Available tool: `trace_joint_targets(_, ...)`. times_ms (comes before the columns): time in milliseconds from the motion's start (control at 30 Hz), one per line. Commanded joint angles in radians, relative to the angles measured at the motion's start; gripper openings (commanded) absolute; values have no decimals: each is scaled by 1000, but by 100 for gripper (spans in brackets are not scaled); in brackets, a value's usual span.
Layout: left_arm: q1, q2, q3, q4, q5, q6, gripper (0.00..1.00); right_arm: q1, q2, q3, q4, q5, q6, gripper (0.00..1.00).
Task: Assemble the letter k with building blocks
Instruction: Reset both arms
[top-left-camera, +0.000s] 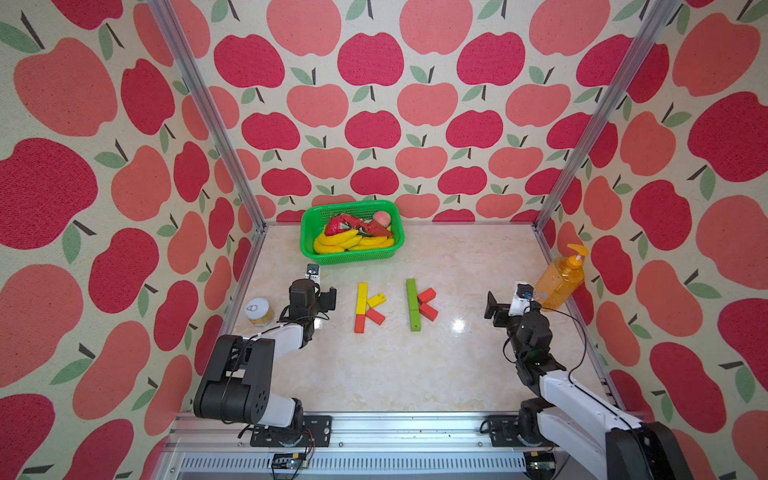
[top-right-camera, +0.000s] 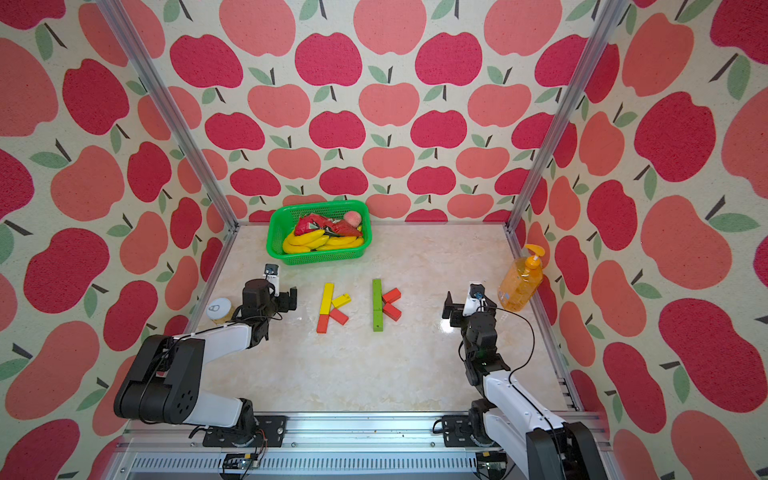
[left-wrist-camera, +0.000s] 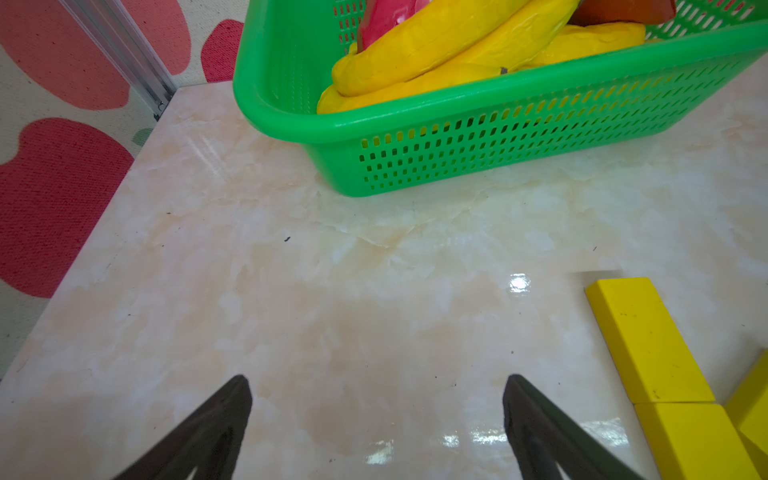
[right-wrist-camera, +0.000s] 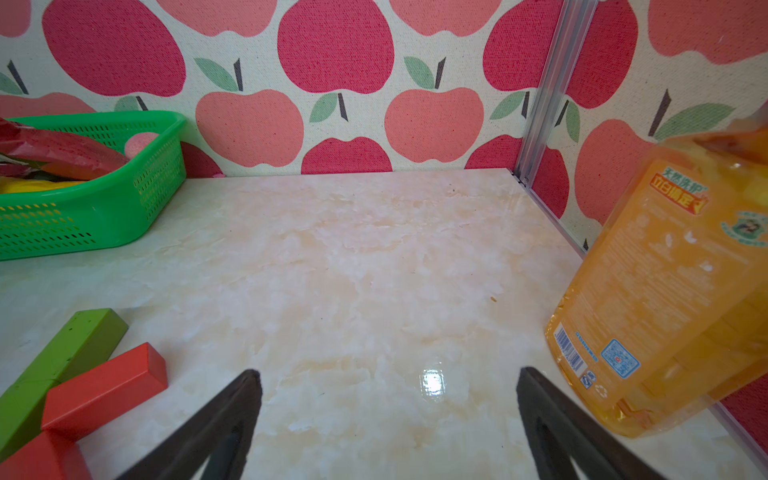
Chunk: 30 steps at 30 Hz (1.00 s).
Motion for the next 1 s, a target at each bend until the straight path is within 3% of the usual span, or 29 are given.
trace_joint_targets(0, 13, 9, -8, 67, 25, 57, 98, -32, 119, 21, 120, -31, -34, 99)
trace_joint_targets(100, 37, 83, -31, 201, 85, 60, 98, -50, 273, 46, 248, -26, -30, 99)
trace_joint_targets(167, 54, 75, -16, 156, 120, 47, 98, -54, 309, 110, 166, -35, -69, 99)
trace_joint_targets(300, 84, 78, -39, 190, 168, 23, 98, -70, 391, 108, 288, -65, -136, 99)
trace_joint_targets(367, 93, 89, -65, 241, 187, 15, 98, -110, 471, 91, 408, -93, -106, 99)
trace_joint_targets(467, 114, 112, -82, 290, 206, 3, 98, -202, 568, 154, 371, -193, -17, 99)
trace_joint_targets(567, 106, 115, -88, 309, 193, 6, 98, -209, 547, 179, 277, -221, -23, 99)
trace_joint_targets(967, 104, 115, -88, 306, 191, 7, 98, -162, 550, 145, 359, -163, -63, 99)
